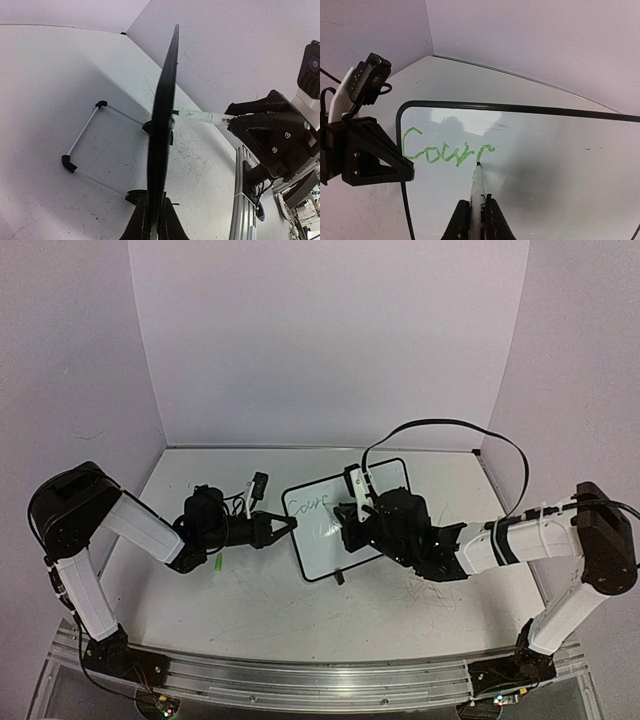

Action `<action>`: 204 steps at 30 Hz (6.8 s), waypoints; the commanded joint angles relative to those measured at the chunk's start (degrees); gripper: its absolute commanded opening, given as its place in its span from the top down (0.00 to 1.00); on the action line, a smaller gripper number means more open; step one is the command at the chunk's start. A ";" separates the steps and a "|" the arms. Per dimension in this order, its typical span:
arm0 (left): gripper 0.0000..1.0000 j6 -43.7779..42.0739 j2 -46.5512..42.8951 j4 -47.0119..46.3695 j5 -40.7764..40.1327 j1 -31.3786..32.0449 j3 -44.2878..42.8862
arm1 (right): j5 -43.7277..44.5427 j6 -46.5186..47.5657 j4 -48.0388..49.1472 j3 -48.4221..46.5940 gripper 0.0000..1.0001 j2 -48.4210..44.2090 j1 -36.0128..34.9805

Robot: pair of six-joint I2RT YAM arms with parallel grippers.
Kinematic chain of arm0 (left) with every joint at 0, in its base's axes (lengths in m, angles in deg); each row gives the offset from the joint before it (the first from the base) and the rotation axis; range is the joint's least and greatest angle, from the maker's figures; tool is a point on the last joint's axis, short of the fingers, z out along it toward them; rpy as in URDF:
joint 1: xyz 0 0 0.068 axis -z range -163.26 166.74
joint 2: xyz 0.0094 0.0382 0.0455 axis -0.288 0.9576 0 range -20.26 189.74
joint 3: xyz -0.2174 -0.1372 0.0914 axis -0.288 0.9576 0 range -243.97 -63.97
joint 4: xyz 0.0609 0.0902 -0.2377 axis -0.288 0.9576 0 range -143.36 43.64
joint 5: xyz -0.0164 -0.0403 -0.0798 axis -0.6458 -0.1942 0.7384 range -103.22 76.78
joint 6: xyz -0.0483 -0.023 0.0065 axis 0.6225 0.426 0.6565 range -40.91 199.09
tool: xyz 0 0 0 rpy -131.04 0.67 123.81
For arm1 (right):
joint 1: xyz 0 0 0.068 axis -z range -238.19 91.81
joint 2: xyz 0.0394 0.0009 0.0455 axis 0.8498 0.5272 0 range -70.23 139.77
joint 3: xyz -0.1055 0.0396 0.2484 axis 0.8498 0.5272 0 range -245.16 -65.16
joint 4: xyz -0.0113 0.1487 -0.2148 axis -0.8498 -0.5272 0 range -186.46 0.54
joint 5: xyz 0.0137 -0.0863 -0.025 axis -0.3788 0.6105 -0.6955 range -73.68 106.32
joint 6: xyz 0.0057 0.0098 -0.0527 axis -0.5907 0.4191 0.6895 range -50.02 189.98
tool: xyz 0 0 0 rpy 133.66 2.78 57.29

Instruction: Write a sentence on the whiteboard

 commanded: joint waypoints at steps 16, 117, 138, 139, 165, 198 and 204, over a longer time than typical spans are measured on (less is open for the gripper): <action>1.00 0.16 -1.48 3.06 0.19 -0.16 -0.36 | 5.47 0.89 0.05 -2.75 1.00 0.62 0.67; 1.00 0.01 -1.76 3.04 0.13 -0.15 -0.12 | -1.40 -0.89 0.25 1.10 1.00 -1.70 2.43; 1.00 0.18 -2.10 3.09 0.21 -0.15 -0.07 | 3.97 -0.95 0.08 0.24 1.00 -2.20 2.51; 1.00 0.16 -2.15 3.09 0.18 -0.15 0.00 | 3.98 -0.89 0.20 0.11 1.00 -2.05 2.50; 1.00 -0.08 -2.11 3.06 0.10 -0.14 0.15 | 4.21 -1.49 -1.01 0.28 1.00 -1.50 2.53; 1.00 0.18 -2.80 3.04 0.04 -0.17 0.33 | 2.66 -3.38 -1.97 1.07 1.00 -1.37 0.05; 1.00 0.26 -2.73 3.08 0.07 -0.15 0.29 | 2.05 -3.54 -1.69 0.59 1.00 -4.45 0.04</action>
